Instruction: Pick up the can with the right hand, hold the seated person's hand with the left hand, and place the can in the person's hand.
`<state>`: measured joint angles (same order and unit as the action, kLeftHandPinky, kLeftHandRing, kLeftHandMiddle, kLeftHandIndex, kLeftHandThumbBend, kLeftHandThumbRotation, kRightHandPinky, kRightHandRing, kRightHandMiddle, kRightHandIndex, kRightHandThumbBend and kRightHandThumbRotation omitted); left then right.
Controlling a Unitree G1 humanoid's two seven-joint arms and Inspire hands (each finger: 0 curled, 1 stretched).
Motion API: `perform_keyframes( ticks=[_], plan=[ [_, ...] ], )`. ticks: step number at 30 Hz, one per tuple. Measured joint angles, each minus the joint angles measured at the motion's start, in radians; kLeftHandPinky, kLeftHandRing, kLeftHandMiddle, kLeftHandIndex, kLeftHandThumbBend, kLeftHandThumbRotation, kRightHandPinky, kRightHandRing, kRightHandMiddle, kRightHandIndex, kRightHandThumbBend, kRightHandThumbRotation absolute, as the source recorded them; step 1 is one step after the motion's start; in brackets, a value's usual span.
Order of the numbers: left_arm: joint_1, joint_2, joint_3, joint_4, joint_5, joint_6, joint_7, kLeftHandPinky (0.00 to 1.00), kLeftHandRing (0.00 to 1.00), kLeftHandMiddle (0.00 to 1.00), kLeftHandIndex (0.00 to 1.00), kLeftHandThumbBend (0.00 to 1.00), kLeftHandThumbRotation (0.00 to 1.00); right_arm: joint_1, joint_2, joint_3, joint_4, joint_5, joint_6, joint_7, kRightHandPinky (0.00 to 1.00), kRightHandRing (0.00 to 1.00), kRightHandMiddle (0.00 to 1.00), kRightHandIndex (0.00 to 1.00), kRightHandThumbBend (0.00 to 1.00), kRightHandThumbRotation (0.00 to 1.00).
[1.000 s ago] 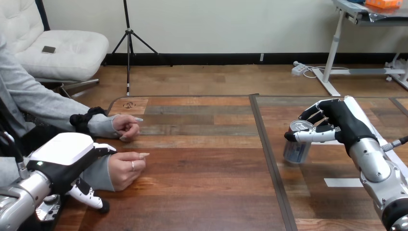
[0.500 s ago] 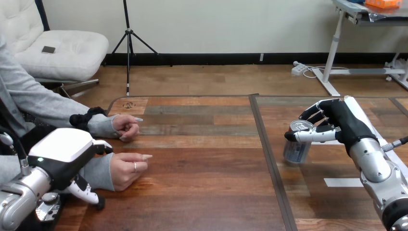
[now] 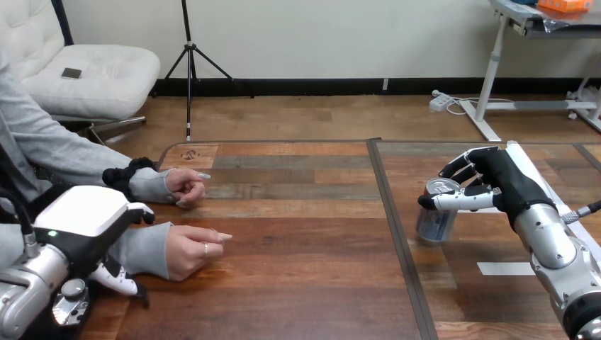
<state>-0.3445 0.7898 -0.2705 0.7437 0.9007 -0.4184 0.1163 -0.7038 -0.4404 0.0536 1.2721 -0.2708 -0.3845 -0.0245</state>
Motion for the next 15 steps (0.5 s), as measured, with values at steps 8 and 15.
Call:
perform_keyframes(
  ticks=[8,15],
  plan=[
    [-0.017,0.000,-0.004,0.044,-0.011,0.002,0.025,0.71,0.75,0.78,0.77,1.00,0.18,0.000,0.000,0.000,0.000,-0.001,-0.001,0.000,0.34,0.38,0.42,0.46,0.76,0.00],
    [-0.022,0.000,-0.005,0.067,-0.029,-0.001,0.033,0.70,0.75,0.77,0.76,1.00,0.16,0.001,0.000,0.000,0.000,-0.001,-0.003,0.000,0.34,0.38,0.42,0.46,0.76,0.00]
  ],
)
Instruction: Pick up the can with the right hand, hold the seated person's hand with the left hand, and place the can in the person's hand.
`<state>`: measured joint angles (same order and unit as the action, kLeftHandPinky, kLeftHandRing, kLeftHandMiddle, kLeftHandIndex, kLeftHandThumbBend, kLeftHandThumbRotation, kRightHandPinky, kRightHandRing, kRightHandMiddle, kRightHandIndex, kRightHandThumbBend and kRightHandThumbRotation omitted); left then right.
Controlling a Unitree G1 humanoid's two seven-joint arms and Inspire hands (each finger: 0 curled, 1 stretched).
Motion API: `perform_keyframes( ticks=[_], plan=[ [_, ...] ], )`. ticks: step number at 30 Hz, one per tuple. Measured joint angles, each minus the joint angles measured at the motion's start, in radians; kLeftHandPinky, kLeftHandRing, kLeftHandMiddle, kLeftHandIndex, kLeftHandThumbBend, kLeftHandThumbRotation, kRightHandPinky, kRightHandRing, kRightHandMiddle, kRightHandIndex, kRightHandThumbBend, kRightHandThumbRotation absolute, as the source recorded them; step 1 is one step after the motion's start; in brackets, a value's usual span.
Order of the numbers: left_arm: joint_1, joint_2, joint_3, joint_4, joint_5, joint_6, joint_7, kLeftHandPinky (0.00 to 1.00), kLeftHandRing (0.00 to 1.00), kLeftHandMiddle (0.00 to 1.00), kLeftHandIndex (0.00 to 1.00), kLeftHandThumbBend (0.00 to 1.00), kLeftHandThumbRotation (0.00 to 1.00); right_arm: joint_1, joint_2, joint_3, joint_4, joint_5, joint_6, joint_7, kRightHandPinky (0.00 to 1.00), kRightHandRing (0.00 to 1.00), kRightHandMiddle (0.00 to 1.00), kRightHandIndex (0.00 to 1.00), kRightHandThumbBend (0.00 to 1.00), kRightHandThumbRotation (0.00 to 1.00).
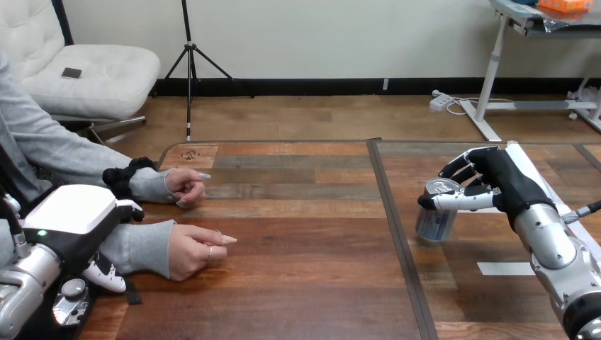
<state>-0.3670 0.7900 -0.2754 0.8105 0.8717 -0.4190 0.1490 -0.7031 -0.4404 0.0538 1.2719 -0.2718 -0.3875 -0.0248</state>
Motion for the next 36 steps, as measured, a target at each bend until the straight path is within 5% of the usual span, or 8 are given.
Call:
perform_keyframes(
  ticks=[14,28,36],
  plan=[
    [-0.007,0.000,-0.002,0.017,-0.047,-0.005,-0.020,0.64,0.71,0.74,0.73,1.00,0.07,0.000,0.000,0.000,-0.001,0.000,0.000,0.000,0.34,0.37,0.42,0.45,0.78,0.00],
    [-0.014,0.004,0.005,0.020,-0.167,-0.030,-0.135,0.53,0.61,0.65,0.66,1.00,0.00,0.001,0.000,0.000,-0.003,0.000,0.000,-0.002,0.34,0.38,0.42,0.45,0.77,0.00],
    [-0.014,0.005,0.005,0.022,-0.213,-0.076,-0.149,0.44,0.50,0.56,0.58,0.88,0.00,0.001,0.000,0.000,-0.004,0.000,0.000,-0.002,0.35,0.38,0.42,0.46,0.76,0.00]
  ],
)
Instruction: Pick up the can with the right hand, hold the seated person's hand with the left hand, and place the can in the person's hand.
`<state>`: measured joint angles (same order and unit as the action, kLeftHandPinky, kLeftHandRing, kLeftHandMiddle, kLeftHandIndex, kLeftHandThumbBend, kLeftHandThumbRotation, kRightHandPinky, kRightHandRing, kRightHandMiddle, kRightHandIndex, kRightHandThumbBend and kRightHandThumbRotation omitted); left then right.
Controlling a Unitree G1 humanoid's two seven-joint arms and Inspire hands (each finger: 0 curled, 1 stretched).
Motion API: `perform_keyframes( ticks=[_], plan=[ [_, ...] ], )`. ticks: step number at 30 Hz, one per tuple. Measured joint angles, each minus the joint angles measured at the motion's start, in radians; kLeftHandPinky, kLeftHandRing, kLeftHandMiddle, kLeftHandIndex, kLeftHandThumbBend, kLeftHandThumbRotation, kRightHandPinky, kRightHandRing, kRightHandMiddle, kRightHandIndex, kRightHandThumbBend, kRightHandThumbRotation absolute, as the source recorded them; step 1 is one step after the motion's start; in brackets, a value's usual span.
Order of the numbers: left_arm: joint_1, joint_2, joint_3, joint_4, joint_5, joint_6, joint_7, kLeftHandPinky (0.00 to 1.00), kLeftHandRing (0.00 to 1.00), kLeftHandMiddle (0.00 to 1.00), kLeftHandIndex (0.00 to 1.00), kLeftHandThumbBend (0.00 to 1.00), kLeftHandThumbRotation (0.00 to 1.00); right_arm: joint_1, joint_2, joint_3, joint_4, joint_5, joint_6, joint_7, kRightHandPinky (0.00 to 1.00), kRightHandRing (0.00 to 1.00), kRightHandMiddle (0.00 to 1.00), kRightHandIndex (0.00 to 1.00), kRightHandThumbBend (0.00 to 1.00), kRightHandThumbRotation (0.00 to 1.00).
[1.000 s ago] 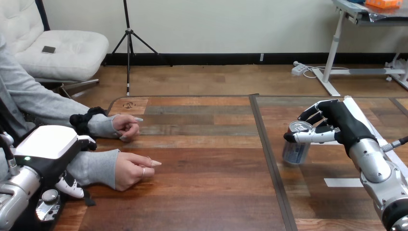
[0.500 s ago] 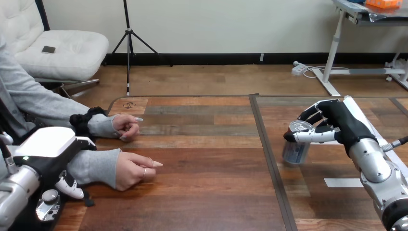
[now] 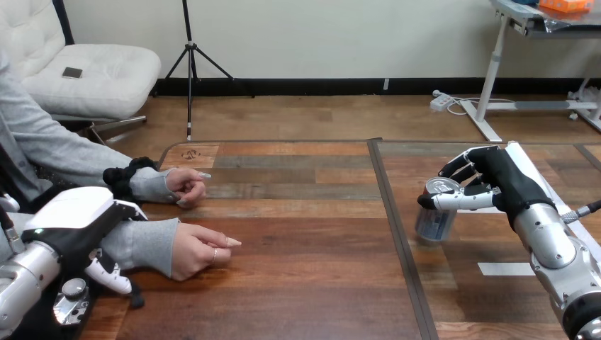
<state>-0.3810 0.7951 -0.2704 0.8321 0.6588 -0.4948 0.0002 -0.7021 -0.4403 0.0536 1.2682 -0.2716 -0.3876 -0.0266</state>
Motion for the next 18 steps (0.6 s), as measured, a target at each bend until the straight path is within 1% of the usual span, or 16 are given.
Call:
perform_keyframes(
  ticks=[4,12,18],
  plan=[
    [0.000,0.000,0.000,0.003,-0.012,-0.023,0.002,0.41,0.46,0.52,0.55,0.82,0.00,0.000,0.000,0.000,0.000,0.000,0.000,0.000,0.35,0.38,0.42,0.46,0.76,0.00],
    [-0.005,0.000,0.000,0.032,-0.013,-0.074,0.040,0.38,0.43,0.49,0.52,0.74,0.00,0.000,0.000,0.000,0.000,0.000,0.000,0.000,0.34,0.38,0.42,0.46,0.77,0.00],
    [-0.011,0.000,0.000,0.056,-0.013,-0.108,0.064,0.34,0.38,0.45,0.49,0.72,0.00,0.000,0.000,0.000,0.000,0.000,0.000,0.000,0.34,0.38,0.42,0.45,0.77,0.00]
  ],
)
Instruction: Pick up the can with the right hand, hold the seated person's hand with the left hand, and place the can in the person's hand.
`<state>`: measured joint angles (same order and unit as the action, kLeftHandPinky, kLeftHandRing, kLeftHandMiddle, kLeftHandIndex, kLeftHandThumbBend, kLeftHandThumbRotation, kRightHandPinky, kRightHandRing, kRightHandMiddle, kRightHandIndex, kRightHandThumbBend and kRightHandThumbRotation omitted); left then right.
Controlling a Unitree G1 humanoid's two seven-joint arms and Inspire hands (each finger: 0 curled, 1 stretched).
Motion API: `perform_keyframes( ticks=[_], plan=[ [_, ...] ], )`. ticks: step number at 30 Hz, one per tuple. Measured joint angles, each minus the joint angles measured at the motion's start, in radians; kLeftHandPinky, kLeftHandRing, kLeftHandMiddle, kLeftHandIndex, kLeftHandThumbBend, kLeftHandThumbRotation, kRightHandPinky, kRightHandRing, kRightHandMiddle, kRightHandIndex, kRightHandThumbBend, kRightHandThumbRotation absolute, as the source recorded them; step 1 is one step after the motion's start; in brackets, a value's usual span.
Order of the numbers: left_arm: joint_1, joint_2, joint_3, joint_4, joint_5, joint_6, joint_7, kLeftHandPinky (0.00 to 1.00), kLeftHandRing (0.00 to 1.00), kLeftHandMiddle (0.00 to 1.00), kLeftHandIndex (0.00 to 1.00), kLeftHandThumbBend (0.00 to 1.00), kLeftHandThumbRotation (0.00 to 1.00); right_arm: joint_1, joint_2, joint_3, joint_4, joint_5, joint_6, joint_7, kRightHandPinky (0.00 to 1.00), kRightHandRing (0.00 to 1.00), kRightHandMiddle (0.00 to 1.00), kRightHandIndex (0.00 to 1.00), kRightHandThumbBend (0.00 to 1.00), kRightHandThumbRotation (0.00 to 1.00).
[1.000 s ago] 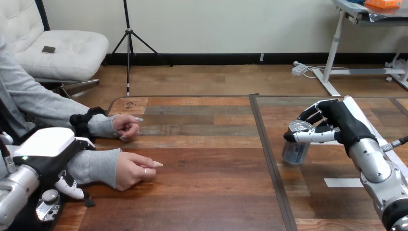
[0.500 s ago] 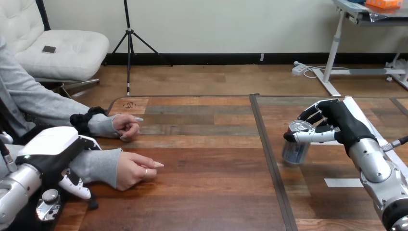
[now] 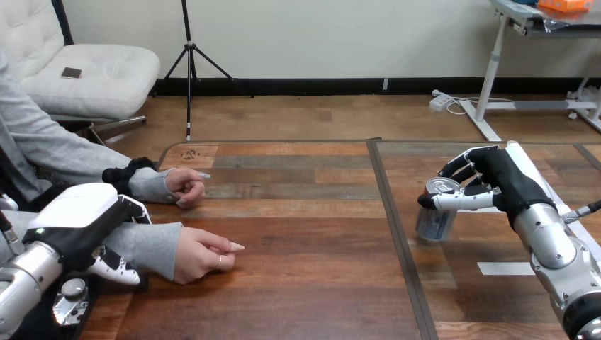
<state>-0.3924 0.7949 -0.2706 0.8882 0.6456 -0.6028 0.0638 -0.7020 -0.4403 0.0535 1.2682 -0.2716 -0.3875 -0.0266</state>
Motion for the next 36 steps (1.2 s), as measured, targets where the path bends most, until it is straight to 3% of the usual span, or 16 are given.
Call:
perform_keyframes(
  ticks=[9,36],
  plan=[
    [-0.009,-0.003,0.000,0.035,0.000,-0.037,0.036,0.30,0.34,0.41,0.45,0.71,0.00,0.000,0.000,0.000,0.000,0.000,0.000,0.000,0.34,0.38,0.42,0.45,0.77,0.00],
    [-0.011,-0.010,0.000,0.068,-0.001,-0.080,0.094,0.34,0.39,0.45,0.48,0.72,0.00,0.000,0.000,0.000,0.000,0.000,0.013,0.000,0.34,0.38,0.42,0.45,0.77,0.00]
  ],
)
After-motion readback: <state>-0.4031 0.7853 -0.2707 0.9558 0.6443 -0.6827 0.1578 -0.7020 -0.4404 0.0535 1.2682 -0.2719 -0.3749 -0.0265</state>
